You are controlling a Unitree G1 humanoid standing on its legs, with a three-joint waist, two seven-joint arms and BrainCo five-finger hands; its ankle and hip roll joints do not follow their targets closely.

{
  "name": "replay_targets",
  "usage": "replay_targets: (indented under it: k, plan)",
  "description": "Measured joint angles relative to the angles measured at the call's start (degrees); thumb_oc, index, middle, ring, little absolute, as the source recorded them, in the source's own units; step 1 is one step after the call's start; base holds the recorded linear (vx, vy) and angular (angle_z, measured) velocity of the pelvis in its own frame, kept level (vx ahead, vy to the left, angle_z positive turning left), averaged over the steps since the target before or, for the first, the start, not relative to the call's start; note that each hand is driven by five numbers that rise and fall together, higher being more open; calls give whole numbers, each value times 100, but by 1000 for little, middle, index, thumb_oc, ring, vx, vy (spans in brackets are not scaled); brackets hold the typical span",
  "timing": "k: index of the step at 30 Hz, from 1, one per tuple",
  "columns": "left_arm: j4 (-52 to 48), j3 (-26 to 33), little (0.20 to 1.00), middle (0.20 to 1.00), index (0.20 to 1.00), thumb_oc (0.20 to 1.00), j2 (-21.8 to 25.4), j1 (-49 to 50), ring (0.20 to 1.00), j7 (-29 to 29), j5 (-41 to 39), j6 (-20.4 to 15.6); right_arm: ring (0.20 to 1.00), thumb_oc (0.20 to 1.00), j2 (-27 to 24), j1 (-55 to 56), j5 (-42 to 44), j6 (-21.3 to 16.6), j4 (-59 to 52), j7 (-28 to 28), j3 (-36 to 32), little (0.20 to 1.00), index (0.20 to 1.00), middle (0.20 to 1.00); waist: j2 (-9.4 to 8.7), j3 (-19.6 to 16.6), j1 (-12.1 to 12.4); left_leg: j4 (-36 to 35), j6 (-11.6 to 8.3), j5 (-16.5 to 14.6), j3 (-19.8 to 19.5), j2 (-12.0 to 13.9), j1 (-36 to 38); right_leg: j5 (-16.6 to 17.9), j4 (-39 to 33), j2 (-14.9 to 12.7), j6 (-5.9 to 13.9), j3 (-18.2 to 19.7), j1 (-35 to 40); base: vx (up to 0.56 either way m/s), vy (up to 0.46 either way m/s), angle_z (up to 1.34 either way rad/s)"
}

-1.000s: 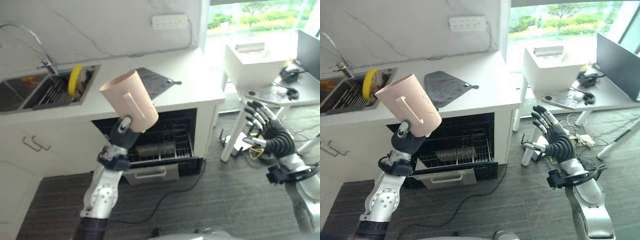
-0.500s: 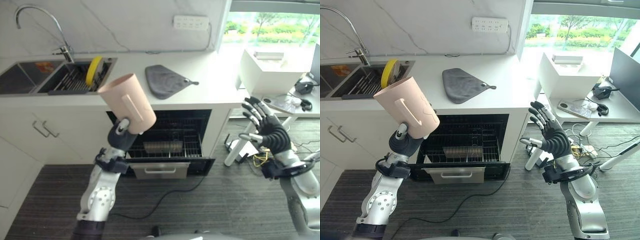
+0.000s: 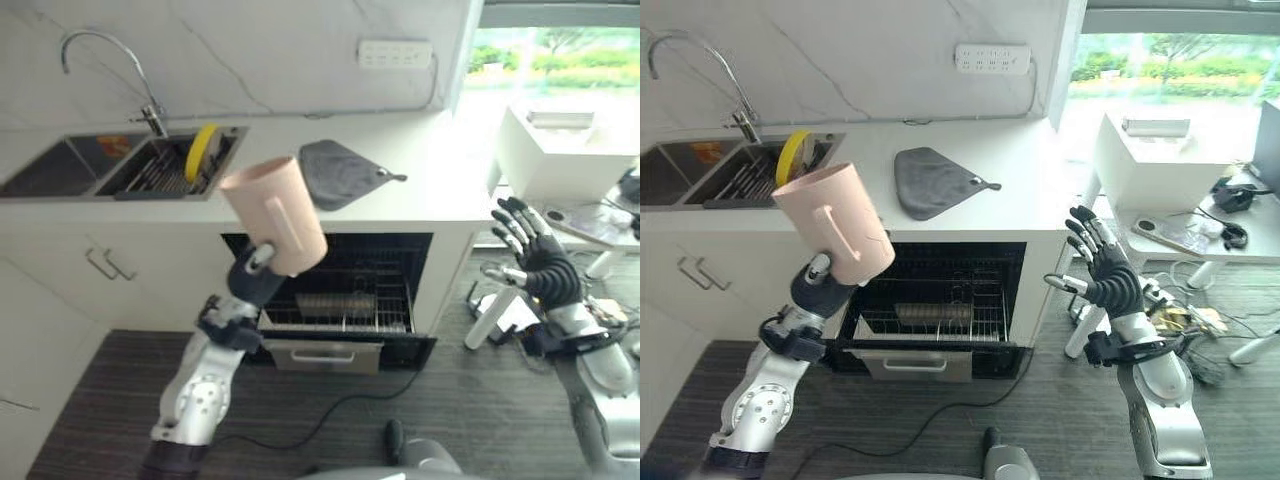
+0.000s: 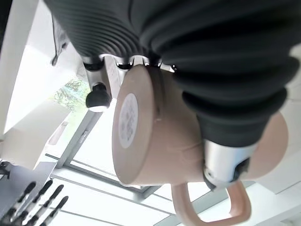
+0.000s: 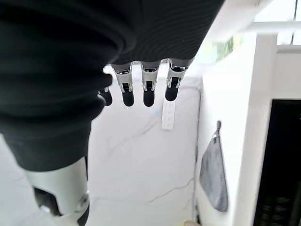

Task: Place the dishes in the dishwasher.

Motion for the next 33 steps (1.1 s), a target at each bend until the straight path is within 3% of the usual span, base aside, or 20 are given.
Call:
replay_targets:
  k: [1,2,3,4,6,7,8,10,13,14,18,24,30,31,33]
  plan:
    - [-34,-92,200,200,200,200,-137,-56,200,6,-8,-9,1000,1000,-118,-27,-3,-3,13,-29,-34,1000,1000,1000,35,18,20,1222,-205,94,92,407,-764,1,-178,73,7,-127,231,172,238,-9]
    - [-24,-88,200,200,200,200,-181,-80,200,-11,-88,-28,1000,1000,-112,-93,0,47,28,-42,-28,1000,1000,1000,36,22,-2,736,-18,-30,475,666,-653,60,-196,91,15,-229,215,359,616,-73]
    - [-3,-20,200,200,200,200,-146,-94,200,-5,-240,-99,1000,1000,-147,-125,5,84,15,-39,-43,1000,1000,1000,45,17,-61,-1035,37,-42,609,884,-137,78,-165,130,45,-535,283,375,726,-81]
    - [148,-23,200,200,200,200,-105,-126,200,-82,-374,-102,1000,1000,-207,114,9,79,11,31,-211,1000,1000,1000,66,4,-239,-2043,-80,138,481,972,167,103,-293,245,128,-538,402,372,721,-69]
    - [277,90,200,200,200,200,-73,-66,200,-147,-465,-105,1000,1000,-301,358,66,101,10,85,-418,1000,1000,1000,71,1,-278,-2493,-181,265,425,1126,402,37,-223,315,-52,-536,451,141,315,-18]
    - [278,135,200,200,200,200,-97,-55,200,-169,-474,-109,1000,1000,-410,355,106,99,-3,88,-441,1000,1000,1000,86,-18,-313,-2495,-219,291,426,1167,481,57,-213,319,-346,-538,488,145,349,-17]
    - [275,123,200,200,200,200,-133,-56,200,-211,-478,-110,1000,1000,-457,316,106,98,-6,103,-420,1000,1000,1000,104,-28,-321,-2496,-269,319,448,1158,551,105,-236,316,-434,-531,539,129,347,-10]
    - [270,139,200,200,200,200,-143,-88,200,-228,-481,-109,1000,1000,-444,310,107,101,-19,151,-440,1000,1000,1000,144,-42,-319,-2497,-303,332,534,1021,713,98,-235,282,-430,-601,614,97,311,7]
    - [247,156,200,200,200,200,-167,-169,200,-247,-480,-109,1000,1000,-396,296,110,101,-179,155,-538,1000,1000,1000,327,-59,-335,-2488,-129,445,600,720,902,46,-221,232,-314,-673,619,74,155,23]
    - [251,262,200,200,200,200,-141,-160,200,-244,-481,-107,1000,1000,-177,365,109,109,-216,182,-520,1000,1000,1000,118,-98,-319,-2460,-62,286,608,410,899,-5,-127,-115,-15,-689,622,82,108,33]
    - [164,421,200,200,200,200,-60,-157,200,-165,-636,-113,1000,1000,-89,276,38,139,-235,147,-273,1000,1000,1000,-83,-246,-96,-2458,194,177,599,-41,803,172,-387,-547,291,-697,668,61,42,13]
    - [136,315,200,200,200,200,-53,-56,200,-85,-586,-116,1000,1000,-173,174,66,366,-234,77,-268,1000,1000,1000,-114,-251,235,-2459,197,173,566,-45,827,394,-846,-490,289,-788,929,64,111,4]
    - [152,346,200,200,200,200,61,-60,200,-99,-162,-47,1000,1000,-86,358,823,798,-233,421,-244,1000,1000,1000,-229,-237,215,-2495,295,91,565,-89,814,388,-714,-531,343,-765,872,49,76,0]
    - [224,253,200,200,200,200,78,-63,200,-143,69,25,1000,1000,-91,360,1258,980,-165,609,-102,1000,1000,1000,-190,-241,152,-2496,360,102,531,-5,789,215,-25,-549,460,-682,479,-4,-136,-1]
    - [277,-16,200,200,200,200,310,-135,200,-130,327,66,1000,1000,-51,148,1467,990,126,752,336,1000,1000,1000,-321,-307,87,-2492,358,138,558,-5,778,209,-399,-679,492,-716,468,-16,-182,-9]
